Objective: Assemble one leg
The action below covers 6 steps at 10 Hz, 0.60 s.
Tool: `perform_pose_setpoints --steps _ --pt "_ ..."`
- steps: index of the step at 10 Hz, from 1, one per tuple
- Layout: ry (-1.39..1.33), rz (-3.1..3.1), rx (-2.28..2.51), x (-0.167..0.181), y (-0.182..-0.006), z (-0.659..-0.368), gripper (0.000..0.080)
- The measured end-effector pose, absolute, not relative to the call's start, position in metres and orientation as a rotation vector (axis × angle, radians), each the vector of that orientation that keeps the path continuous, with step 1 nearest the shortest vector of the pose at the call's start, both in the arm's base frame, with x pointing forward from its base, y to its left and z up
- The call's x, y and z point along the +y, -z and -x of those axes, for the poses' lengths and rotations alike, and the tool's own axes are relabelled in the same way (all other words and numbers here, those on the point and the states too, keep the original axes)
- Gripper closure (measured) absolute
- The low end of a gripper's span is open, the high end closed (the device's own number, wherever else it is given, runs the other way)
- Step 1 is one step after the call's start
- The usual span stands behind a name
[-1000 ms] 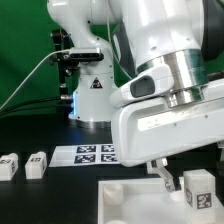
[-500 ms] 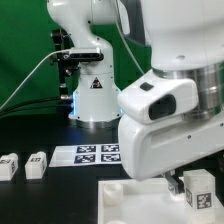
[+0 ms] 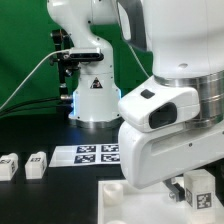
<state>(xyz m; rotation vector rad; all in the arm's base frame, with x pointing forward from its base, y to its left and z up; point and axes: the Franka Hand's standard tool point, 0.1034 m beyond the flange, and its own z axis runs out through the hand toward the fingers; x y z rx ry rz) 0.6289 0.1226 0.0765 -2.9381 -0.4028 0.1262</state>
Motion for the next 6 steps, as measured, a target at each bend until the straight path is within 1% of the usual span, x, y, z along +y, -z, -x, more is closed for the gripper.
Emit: perform_pose_setpoints --steps 1,2,3,4,6 --pt "-0.126 2.938 -0.403 0.1226 -0.0764 -0.6289 0.0176" --pt "-0.127 2.939 -0.394 0.1227 -0.0763 -0.6288 0.0359" --pt "-0.129 2.946 -0.368 0.1216 -0.0763 -0.6292 0.0359" --pt "-0.132 2.952 -0.333 0.1187 -0.0756 -0.6294 0.0496" --pt "-0.152 2.977 -0.094 0.1183 -0.0747 -0.6295 0.0498"
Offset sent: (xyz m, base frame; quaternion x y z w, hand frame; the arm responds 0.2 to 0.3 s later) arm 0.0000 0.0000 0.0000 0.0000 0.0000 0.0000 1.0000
